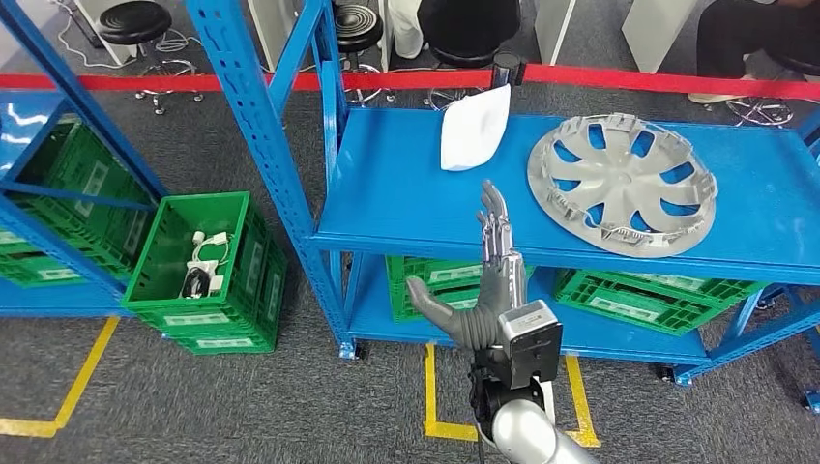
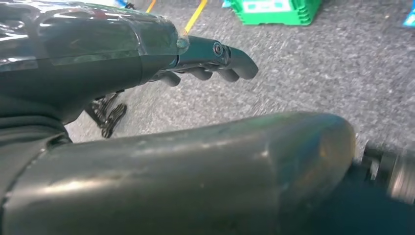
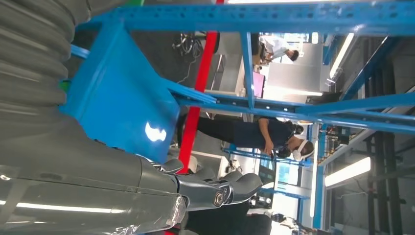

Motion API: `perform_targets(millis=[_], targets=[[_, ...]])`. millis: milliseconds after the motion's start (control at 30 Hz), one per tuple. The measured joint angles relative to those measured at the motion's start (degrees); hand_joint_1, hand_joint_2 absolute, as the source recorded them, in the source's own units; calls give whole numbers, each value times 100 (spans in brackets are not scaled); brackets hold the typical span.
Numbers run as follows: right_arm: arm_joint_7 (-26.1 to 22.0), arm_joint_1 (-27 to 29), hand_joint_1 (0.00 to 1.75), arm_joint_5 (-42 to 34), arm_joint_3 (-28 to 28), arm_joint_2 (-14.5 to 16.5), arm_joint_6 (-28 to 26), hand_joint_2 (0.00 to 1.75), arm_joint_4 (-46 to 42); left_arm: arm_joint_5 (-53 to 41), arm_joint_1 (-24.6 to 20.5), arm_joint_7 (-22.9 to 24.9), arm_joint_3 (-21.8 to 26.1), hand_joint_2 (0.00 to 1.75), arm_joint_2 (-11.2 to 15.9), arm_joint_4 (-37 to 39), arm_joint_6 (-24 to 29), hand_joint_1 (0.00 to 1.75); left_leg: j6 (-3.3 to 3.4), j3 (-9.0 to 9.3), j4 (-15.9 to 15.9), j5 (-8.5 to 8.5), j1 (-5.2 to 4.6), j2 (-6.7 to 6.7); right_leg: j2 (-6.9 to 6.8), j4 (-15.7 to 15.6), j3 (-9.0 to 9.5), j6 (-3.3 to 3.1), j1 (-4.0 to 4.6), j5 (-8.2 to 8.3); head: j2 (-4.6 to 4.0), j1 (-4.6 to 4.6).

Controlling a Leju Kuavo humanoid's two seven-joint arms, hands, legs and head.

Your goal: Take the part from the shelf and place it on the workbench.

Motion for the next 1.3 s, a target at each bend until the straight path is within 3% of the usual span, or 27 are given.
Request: perform_targets(millis=[33, 67, 133, 167, 200, 267, 300, 367, 400, 433, 500, 533, 567, 633, 667, 700, 767, 833, 867, 933, 1000, 1033, 1067, 1133, 1200, 1233, 1300], targets=[[0, 0, 0, -1, 12, 3, 0, 175, 8, -1, 16, 1, -17, 0, 2, 1, 0, 0, 12, -112, -173, -11, 0, 2, 14, -38, 175, 8, 7, -105, 0, -19], [0, -1, 0, -2, 26, 4, 0, 175, 15, -2, 29, 0, -40, 0, 3, 1, -1, 0, 32, -177, -448, 213, -1, 3, 22, -71, 351, 17, 14, -221, 0, -36], [-1, 1, 0, -24, 59, 4, 0, 175, 34, -11, 66, 3, -87, 0, 13, 4, -3, 0, 96, -201, -934, 1126, -40, 16, 43, -115, 646, 64, 16, -469, -1, -61], [-5, -2, 0, -46, 72, 4, 0, 175, 47, -16, 76, 7, -114, 0, 17, 4, -2, 0, 136, -183, -1049, 1464, -85, 29, 57, -151, 746, 107, -5, -570, -1, -53], [-15, -11, 0, -71, 82, 8, 0, 175, 56, -20, 81, 13, -140, 0, 23, 1, 1, 0, 181, -149, -1075, 1600, -137, 45, 72, -177, 829, 154, -39, -627, -1, -46], [-39, -59, 0, -108, 95, 31, 0, 175, 63, -21, 51, 26, -201, 0, 54, -22, 10, 0, 272, -7, -1108, 1410, -196, 62, 85, 27, 806, 226, -107, -511, 0, -43], [-52, -85, 0, -119, 103, 43, 0, 175, 63, -19, 37, 31, -229, 0, 76, -34, 16, 0, 313, 114, -1163, 1321, -190, 68, 78, 360, 658, 244, -117, -353, 0, -45], [-75, -119, 0, -153, 139, 54, 0, 175, 83, -15, 19, 33, -287, 0, 108, -46, 26, 0, 365, 443, -1290, 1136, -153, 87, 60, 1294, 43, 269, -111, -149, 0, -11], [-86, -125, 0, -169, 162, 54, 0, 175, 98, -11, 20, 33, -316, 0, 114, -46, 30, 0, 374, 625, -1352, 1030, -144, 101, 52, 1681, -316, 281, -103, -216, 0, 18], [-94, -128, 0, -188, 183, 53, 0, 175, 114, -3, 22, 33, -347, 0, 114, -46, 30, 0, 374, 823, -1411, 916, -135, 107, 50, 1920, -657, 291, -101, -423, 0, 45], [-106, -128, 0, -215, 215, 52, 0, 175, 143, 34, 23, 30, -398, 0, 114, -45, 28, 0, 350, 1248, -1511, 683, -115, 93, 46, 1965, -1173, 298, -96, -901, 0, 89], [-110, -129, 0, -227, 226, 52, 0, 175, 156, 66, 21, 28, -418, 0, 114, -45, 28, 0, 331, 1464, -1550, 566, -102, 72, 45, 1821, -1352, 295, -94, -983, 0, 108], [-114, -129, 0, -233, 234, 52, 0, 175, 170, 111, 16, 28, -432, 0, 113, -45, 29, 0, 306, 1663, -1577, 450, -86, 45, 44, 1591, -1486, 291, -93, -815, 0, 128], [-115, -101, 0, -223, 240, 48, 0, 175, 199, 282, 11, 31, -453, 0, 113, -45, 32, 0, 244, 1966, -1595, 215, -78, -37, 32, 999, -1671, 266, -94, 267, -1, 187], [-107, -76, 0, -203, 246, 47, -1, 175, 213, 411, 1, 30, -457, 0, 115, -45, 38, 0, 210, 2056, -1605, 104, -87, -79, 28, 808, -1715, 245, -85, 756, -1, 206], [-92, -53, 0, -168, 252, 45, -1, 175, 218, 584, -7, 23, -456, 0, 121, -48, 55, 0, 178, 2127, -1624, 28, -96, -116, 26, 708, -1736, 214, -82, 1068, -1, 220], [-32, -32, 0, -22, 261, 51, -2, 175, 191, 1105, -21, -46, -428, 0, 132, -52, 133, 0, 119, 2135, -1567, 27, -89, -128, 32, 710, -1706, 148, -73, 1030, 0, 194], [56, 29, 0, 165, 250, 50, -2, 175, 135, 1739, -19, -239, -346, 0, 134, -53, 219, 0, 63, 1922, -1192, 97, -64, -47, 30, 660, -1645, 81, -69, 971, 0, 124], [100, 85, 0, 247, 242, 43, -2, 175, 111, 1995, -20, -386, -293, 0, 134, -52, 240, 0, 36, 1738, -902, 31, -58, -7, 30, 627, -1598, 50, -59, 949, 0, 92], [186, 197, 0, 401, 223, 25, -2, 175, 59, 2496, -21, -757, -177, 0, 134, -50, 248, 0, 4, 1303, -315, -301, -61, 29, 29, 571, -1493, 0, -29, 893, 0, 50], [288, 307, 0, 578, 200, 4, -3, 175, 3, 3164, -21, -1263, 4, 0, 127, -46, 205, 0, 20, 993, -89, -495, -72, 27, 35, 541, -1381, -27, 14, 825, 0, 24], [339, 376, 0, 666, 186, -6, -4, 175, -30, 3481, -22, -1560, 128, 0, 116, -44, 202, 0, 61, 943, -210, -376, -87, 24, 41, 532, -1319, -33, 46, 791, 0, 7], [383, 445, 0, 745, 169, -17, -5, 175, -71, 3706, -24, -1848, 256, 0, 103, -42, 213, 0, 128, 971, -485, -117, -115, 26, 45, 521, -1254, -37, 81, 760, 0, -16], [435, 555, 0, 845, 129, -33, -7, 175, -159, 3849, -43, -2226, 455, 0, 81, -38, 256, 0, 337, 1115, -1132, 421, -205, 48, 52, 474, -1144, -37, 127, 726, 0, -27], [461, 628, 0, 885, 86, -49, -7, 175, -238, 3858, -77, -2340, 586, 0, 65, -36, 234, 0, 492, 1203, -1505, 644, -285, 14, 57, 393, -1084, 0, 103, 739, 0, -13], [471, 655, 0, 894, 73, -55, -7, 175, -263, 3863, -89, -2355, 643, 0, 57, -34, 221, 0, 528, 1211, -1572, 665, -301, -12, 59, 356, -1063, 18, 90, 750, 0, -15], [486, 698, 0, 904, 53, -68, -8, 175, -307, 3871, -94, -2368, 751, 0, 36, -28, 212, 0, 449, 1231, -1695, 771, -308, -56, 62, 294, -1052, -3, 76, 765, 0, -61]])
